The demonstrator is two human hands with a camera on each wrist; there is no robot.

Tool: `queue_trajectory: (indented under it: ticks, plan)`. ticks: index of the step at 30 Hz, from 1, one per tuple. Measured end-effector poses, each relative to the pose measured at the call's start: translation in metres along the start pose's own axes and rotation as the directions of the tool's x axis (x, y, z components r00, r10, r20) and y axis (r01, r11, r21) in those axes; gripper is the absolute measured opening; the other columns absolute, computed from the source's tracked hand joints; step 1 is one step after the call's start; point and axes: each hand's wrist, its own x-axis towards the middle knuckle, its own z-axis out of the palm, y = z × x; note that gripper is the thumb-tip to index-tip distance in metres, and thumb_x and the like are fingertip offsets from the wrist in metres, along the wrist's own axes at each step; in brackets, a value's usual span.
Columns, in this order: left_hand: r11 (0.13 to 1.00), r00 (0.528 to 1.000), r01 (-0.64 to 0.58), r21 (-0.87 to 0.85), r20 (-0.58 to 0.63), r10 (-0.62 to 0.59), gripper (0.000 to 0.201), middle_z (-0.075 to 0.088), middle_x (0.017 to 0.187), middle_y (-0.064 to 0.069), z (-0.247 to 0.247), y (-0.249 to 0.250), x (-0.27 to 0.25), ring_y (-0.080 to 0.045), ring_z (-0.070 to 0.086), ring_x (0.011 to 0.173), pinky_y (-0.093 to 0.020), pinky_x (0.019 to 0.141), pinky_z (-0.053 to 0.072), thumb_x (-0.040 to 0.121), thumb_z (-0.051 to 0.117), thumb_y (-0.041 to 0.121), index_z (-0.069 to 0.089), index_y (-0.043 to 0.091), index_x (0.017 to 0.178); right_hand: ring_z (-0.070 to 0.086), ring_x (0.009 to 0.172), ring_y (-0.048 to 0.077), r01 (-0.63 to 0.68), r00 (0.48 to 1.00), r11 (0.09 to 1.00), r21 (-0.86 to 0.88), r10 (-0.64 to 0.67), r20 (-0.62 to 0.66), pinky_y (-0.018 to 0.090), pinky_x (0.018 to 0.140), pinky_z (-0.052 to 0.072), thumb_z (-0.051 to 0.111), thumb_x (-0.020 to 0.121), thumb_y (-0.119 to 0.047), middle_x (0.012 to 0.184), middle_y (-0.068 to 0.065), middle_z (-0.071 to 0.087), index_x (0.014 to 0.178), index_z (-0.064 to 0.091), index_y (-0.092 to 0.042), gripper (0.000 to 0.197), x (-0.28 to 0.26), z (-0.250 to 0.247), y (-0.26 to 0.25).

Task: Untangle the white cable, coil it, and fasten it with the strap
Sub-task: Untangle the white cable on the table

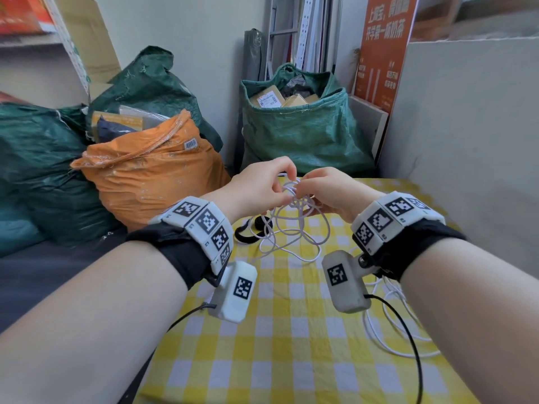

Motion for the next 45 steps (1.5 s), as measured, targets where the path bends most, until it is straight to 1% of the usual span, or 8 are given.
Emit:
queue_trajectory:
  ticks: [6, 11, 19, 22, 31, 38, 41, 45]
  plan:
    - [0.996, 0.999, 0.006, 0.085, -0.047, -0.002, 0.006, 0.062, 0.068, 0.007, 0.002, -0.001, 0.004, -0.007, 0.054, 0.061, -0.034, 0.067, 0.052, 0.086, 0.066, 0.025, 0.061, 0.024, 0.082, 0.055, 0.064, 0.015, -0.009, 1.0, 0.999, 0.03, 0.009, 0.015, 0.03, 0.067, 0.057, 0.065, 0.082, -0.015, 0.081, 0.007, 0.053, 0.086, 0.065, -0.01, 0.006, 0.001, -0.001, 0.003]
    - [0.984, 0.998, -0.062, 0.165, -0.006, 0.064, 0.01, 0.062, 0.08, 0.006, 0.005, -0.002, 0.004, 0.002, 0.046, 0.058, -0.01, 0.053, 0.033, 0.085, 0.068, 0.022, 0.066, 0.018, 0.094, 0.047, 0.055, 0.016, -0.012, 0.999, 1.0, 0.011, 0.012, -0.039, 0.027, 0.053, 0.046, 0.061, 0.081, -0.012, 0.074, 0.008, 0.05, 0.078, 0.063, -0.007, 0.006, -0.001, -0.001, 0.003]
    - [0.977, 0.992, -0.107, 0.183, -0.042, 0.117, 0.01, 0.057, 0.087, 0.007, 0.005, -0.004, 0.005, -0.004, 0.045, 0.067, -0.025, 0.069, 0.037, 0.084, 0.07, 0.023, 0.068, 0.019, 0.093, 0.041, 0.051, 0.017, -0.035, 0.999, 0.995, 0.089, 0.035, 0.001, 0.027, 0.048, 0.041, 0.054, 0.081, -0.009, 0.073, 0.009, 0.045, 0.086, 0.061, -0.001, 0.012, -0.002, -0.002, 0.004]
    - [0.98, 0.99, -0.116, 0.163, -0.062, 0.127, 0.004, 0.059, 0.091, 0.005, 0.006, -0.004, 0.005, 0.005, 0.045, 0.062, -0.019, 0.065, 0.034, 0.083, 0.07, 0.02, 0.067, 0.018, 0.084, 0.041, 0.048, 0.019, -0.06, 0.998, 0.981, 0.184, 0.059, 0.008, 0.028, 0.049, 0.039, 0.048, 0.083, -0.008, 0.065, 0.007, 0.046, 0.072, 0.052, -0.004, 0.012, -0.001, -0.002, 0.004]
    - [0.988, 0.994, -0.085, 0.13, -0.06, 0.094, 0.008, 0.054, 0.074, 0.008, 0.011, -0.008, 0.005, 0.0, 0.045, 0.059, -0.013, 0.057, 0.034, 0.088, 0.064, 0.019, 0.063, 0.016, 0.095, 0.044, 0.053, 0.016, -0.001, 0.999, 0.984, 0.177, -0.008, 0.046, 0.022, 0.044, 0.042, 0.05, 0.081, 0.001, 0.081, 0.014, 0.051, 0.091, 0.063, 0.002, 0.017, 0.0, -0.006, 0.006]
    - [0.998, 0.989, 0.068, 0.017, -0.136, -0.065, 0.002, 0.051, 0.072, 0.008, 0.0, -0.015, 0.009, -0.006, 0.049, 0.063, -0.014, 0.057, 0.043, 0.09, 0.057, 0.015, 0.058, 0.014, 0.092, 0.046, 0.053, 0.018, -0.053, 0.993, 0.992, 0.117, 0.065, -0.094, 0.026, 0.053, 0.046, 0.046, 0.089, 0.004, 0.063, 0.008, 0.05, 0.099, 0.064, -0.003, 0.022, 0.007, -0.012, 0.015]
    - [0.945, 0.934, 0.219, -0.243, -0.226, -0.275, 0.008, 0.053, 0.075, -0.001, -0.006, -0.02, 0.008, -0.021, 0.058, 0.068, -0.037, 0.061, 0.056, 0.095, 0.048, 0.013, 0.054, 0.013, 0.089, 0.048, 0.054, 0.018, -0.099, 0.983, 0.988, 0.12, 0.116, -0.142, 0.026, 0.055, 0.048, 0.046, 0.088, 0.004, 0.062, 0.009, 0.052, 0.078, 0.06, -0.01, 0.022, 0.007, -0.015, 0.016]
    - [0.821, 0.834, 0.395, -0.412, -0.213, -0.509, 0.017, 0.05, 0.077, -0.008, -0.006, -0.02, 0.007, -0.025, 0.06, 0.062, -0.035, 0.055, 0.054, 0.099, 0.039, 0.01, 0.051, 0.01, 0.086, 0.052, 0.055, 0.019, -0.068, 0.989, 0.995, 0.08, 0.077, -0.124, 0.027, 0.057, 0.051, 0.048, 0.085, 0.004, 0.061, 0.009, 0.055, 0.087, 0.064, -0.005, 0.019, 0.009, -0.013, 0.013]
